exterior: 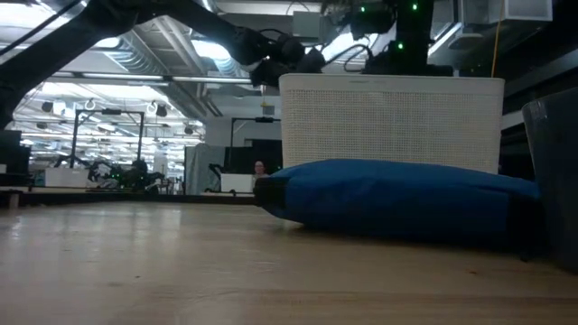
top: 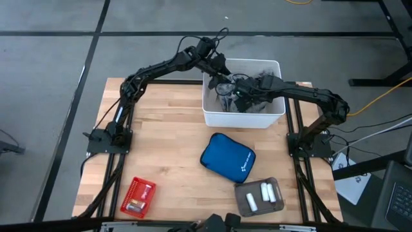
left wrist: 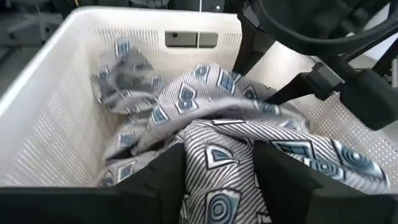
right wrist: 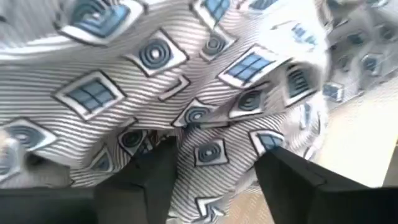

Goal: Pick & Place Medicine items
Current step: Put the light blue patient gown into the white bin, then return to Home Position

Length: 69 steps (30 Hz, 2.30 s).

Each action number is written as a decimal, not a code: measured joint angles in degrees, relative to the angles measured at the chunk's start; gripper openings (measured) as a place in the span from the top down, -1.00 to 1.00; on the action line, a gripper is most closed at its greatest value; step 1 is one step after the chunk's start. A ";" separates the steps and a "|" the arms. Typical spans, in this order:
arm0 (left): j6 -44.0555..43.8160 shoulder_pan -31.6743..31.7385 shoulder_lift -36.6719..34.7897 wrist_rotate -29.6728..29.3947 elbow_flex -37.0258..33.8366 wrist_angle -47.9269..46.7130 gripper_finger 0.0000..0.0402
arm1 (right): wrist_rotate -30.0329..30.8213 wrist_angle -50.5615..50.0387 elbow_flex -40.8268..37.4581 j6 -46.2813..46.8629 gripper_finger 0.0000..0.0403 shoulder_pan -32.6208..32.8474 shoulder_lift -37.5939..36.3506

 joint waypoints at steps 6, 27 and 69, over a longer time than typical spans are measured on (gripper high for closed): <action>2.51 0.05 -2.96 -1.59 0.00 0.65 -0.02 | 3.43 -2.47 6.05 0.00 -0.19 0.97 0.00; 5.93 0.40 -9.99 -12.51 0.00 -0.44 -0.02 | 17.31 -5.16 24.96 -6.89 -0.23 6.23 0.02; 10.06 -10.54 -57.25 28.88 -9.75 -51.97 -0.02 | -5.60 13.36 36.48 -30.09 -0.24 53.62 -1.15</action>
